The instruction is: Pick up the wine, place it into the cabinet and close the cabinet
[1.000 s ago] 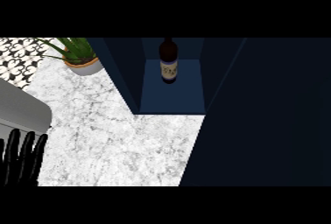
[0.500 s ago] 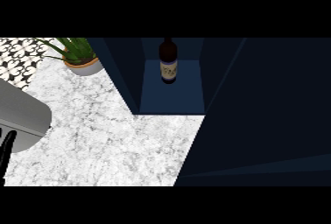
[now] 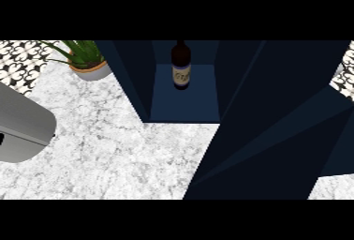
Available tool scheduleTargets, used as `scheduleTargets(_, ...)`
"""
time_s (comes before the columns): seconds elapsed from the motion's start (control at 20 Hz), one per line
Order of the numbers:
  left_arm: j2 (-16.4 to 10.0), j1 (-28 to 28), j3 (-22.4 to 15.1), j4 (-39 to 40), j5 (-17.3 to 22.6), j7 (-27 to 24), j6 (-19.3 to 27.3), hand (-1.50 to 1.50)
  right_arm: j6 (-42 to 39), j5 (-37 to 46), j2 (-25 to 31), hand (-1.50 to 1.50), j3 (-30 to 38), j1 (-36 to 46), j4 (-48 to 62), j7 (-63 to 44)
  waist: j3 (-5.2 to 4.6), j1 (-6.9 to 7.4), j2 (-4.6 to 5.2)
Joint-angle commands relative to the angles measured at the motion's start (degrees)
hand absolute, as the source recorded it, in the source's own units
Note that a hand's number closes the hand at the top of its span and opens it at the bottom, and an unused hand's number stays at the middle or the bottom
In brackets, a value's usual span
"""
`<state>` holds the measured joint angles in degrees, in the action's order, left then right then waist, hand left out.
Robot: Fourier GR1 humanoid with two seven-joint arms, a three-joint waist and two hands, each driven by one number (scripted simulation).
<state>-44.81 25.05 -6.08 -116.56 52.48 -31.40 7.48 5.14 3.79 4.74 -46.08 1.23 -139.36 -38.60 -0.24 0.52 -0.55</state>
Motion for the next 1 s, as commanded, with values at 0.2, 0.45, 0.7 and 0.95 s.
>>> scheduleTargets(0.2,0.7,0.3,0.4,-2.3,0.8,2.1,-1.9,-1.50,14.4,5.1,-4.4,1.50,-7.3,19.9,8.2,-3.4,-0.01,1.24,0.31)
scheduleTargets(0.45,2.1,-5.4,-0.4,-0.4,1.5,5.1,1.0,-1.50,17.7,0.7,-4.3,1.50,-5.7,28.3,13.7,-4.7,0.01,1.05,0.76)
scheduleTargets(0.7,2.2,-5.7,0.4,-1.6,2.0,6.3,0.7,-1.50,21.7,-6.6,-4.3,1.50,0.2,37.4,18.7,-4.1,0.04,2.33,0.85)
scheduleTargets(0.95,3.7,-7.3,-0.7,1.2,0.7,6.5,-0.5,-1.50,25.3,-14.1,-4.6,1.50,7.1,52.5,29.1,-2.0,0.09,1.87,0.82)
